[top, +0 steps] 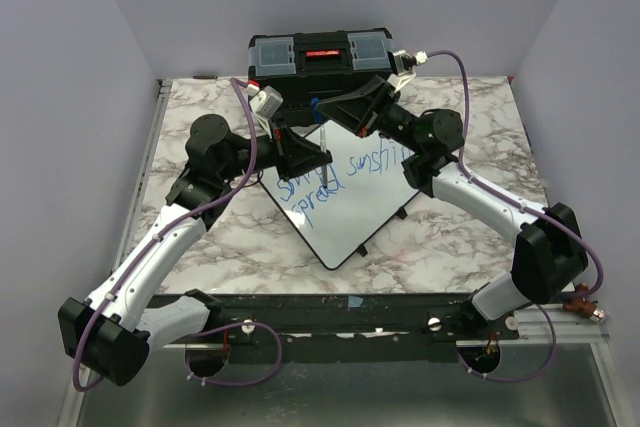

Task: Write a sentence on the whiteboard
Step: Insert the whiteboard marker without the cap into the pen cap.

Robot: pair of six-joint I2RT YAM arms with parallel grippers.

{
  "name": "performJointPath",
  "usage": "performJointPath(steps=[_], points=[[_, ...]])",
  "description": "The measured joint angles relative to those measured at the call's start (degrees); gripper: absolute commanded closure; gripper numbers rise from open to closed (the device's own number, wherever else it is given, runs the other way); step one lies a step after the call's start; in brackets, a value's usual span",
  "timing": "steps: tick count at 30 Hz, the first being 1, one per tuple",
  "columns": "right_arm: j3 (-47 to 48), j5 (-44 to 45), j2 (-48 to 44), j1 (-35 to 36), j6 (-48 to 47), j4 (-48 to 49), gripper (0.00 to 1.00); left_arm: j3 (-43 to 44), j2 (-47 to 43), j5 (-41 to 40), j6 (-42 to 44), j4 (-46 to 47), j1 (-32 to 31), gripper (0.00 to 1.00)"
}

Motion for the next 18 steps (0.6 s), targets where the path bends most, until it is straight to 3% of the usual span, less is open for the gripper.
performJointPath(steps=[18], points=[[-0.04, -0.15, 0.79, 0.0, 0.61, 0.42, 0.99, 0.02, -1.07, -2.14, 1.07, -1.42, -0.13, 1.0]])
